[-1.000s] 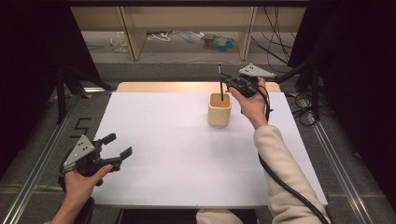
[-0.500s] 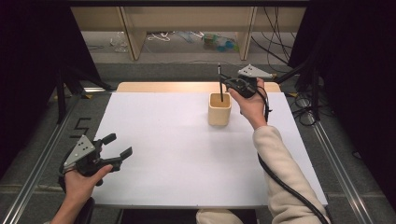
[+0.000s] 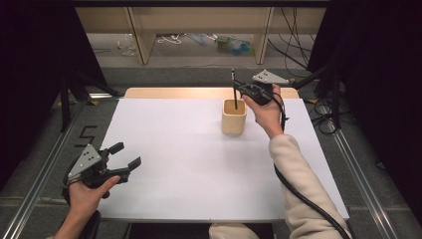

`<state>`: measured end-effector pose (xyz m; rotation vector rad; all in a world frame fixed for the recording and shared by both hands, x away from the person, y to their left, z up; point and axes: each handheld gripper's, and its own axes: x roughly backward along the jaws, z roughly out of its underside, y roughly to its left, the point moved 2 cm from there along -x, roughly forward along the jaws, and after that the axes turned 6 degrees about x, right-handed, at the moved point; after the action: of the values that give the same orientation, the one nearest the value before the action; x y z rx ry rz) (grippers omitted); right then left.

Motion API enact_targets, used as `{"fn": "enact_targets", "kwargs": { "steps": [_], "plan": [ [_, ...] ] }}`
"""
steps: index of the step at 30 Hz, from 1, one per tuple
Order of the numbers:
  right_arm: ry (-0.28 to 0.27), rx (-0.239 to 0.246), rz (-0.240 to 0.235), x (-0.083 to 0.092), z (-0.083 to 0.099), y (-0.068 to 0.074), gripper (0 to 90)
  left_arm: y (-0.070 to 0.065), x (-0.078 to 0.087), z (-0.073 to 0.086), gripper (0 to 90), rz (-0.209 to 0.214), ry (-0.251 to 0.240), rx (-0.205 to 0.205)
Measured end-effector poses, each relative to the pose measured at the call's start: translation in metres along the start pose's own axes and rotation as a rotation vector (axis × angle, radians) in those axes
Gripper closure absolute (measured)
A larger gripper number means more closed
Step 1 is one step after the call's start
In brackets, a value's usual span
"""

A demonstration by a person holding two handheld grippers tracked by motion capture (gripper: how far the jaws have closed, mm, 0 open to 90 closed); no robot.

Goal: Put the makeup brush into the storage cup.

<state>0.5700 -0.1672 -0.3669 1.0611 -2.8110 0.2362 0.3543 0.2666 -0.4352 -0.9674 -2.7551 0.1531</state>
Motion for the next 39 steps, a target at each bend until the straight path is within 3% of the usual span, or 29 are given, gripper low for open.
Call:
{"fn": "enact_targets", "kwargs": {
  "steps": [39],
  "plan": [
    [0.032, 0.003, -0.009, -0.0057, 0.0088, 0.0016, 84.0, -0.0001, -0.0003, 0.0001, 15.3, 0.002, 0.001, -0.001]
  ]
}}
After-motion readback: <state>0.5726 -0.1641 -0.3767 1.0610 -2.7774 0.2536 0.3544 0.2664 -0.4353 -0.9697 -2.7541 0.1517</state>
